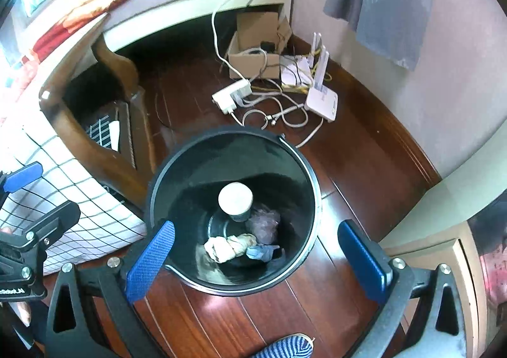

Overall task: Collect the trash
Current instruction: 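Carry the cup and clear bag over the bin and release both, then move both tools back toward the table, then grasp the white tissue with left tool while right tool grasps the red plastic bag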

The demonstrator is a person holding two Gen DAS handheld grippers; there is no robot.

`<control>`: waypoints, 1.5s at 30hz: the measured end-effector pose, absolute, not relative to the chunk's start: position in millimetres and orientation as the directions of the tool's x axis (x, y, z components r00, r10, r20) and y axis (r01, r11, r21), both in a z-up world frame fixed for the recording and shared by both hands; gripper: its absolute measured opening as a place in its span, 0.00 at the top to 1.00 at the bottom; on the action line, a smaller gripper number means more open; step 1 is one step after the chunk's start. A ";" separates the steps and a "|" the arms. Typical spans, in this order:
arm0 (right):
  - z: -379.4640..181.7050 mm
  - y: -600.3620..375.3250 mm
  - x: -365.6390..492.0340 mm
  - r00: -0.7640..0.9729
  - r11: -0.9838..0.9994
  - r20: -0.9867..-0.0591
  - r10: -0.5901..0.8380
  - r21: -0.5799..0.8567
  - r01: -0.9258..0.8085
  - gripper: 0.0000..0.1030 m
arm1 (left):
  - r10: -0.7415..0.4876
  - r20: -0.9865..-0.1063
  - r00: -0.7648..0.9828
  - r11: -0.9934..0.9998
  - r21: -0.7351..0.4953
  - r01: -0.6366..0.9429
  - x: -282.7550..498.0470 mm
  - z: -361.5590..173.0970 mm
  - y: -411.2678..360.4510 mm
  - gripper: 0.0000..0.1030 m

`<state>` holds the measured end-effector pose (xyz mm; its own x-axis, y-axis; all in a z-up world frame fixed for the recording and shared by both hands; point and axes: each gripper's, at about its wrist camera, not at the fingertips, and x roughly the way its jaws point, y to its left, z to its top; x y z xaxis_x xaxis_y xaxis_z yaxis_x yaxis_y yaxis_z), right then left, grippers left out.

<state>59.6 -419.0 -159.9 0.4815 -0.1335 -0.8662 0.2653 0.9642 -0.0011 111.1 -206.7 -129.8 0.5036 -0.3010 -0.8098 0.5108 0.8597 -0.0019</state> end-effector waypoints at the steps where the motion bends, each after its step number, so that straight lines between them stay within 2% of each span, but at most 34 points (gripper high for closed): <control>1: -154.6 -416.0 59.2 0.491 0.965 -0.861 -0.133 0.001 0.263 0.00 | -0.300 -0.804 0.513 0.862 0.001 0.507 110.3 -124.8 -204.0 0.00; 11: -103.9 -375.0 66.0 0.572 0.979 -0.812 -0.115 0.003 0.202 0.00 | -0.283 -0.756 0.591 0.897 0.009 0.441 108.2 -87.2 -169.4 0.00; 22: -77.4 -323.3 80.3 0.621 0.993 -0.779 -0.080 -0.008 0.117 0.00 | -0.234 -0.720 0.653 0.934 0.018 0.356 106.7 -67.9 -117.8 0.00; 32: -65.8 -247.3 112.1 0.637 0.999 -0.770 0.017 -0.004 -0.032 0.00 | -0.112 -0.690 0.715 0.988 -0.002 0.152 116.1 -59.0 -19.1 0.00; 39: -62.9 -183.3 148.3 0.638 0.991 -0.766 0.073 -0.016 -0.133 0.00 | 0.012 -0.690 0.724 0.999 -0.026 -0.041 133.5 -71.5 73.3 0.11; 45: -63.0 -140.0 190.1 0.651 0.980 -0.746 0.141 0.010 -0.201 0.00 | 0.056 -0.689 0.723 0.994 -0.029 -0.104 158.7 -80.3 110.2 0.16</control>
<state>190.1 -140.0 -63.0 0.6510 0.1410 -0.7459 -0.2010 0.9795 0.0097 158.7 110.2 -80.3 0.7226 0.0558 -0.6890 -0.1044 0.9941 -0.0290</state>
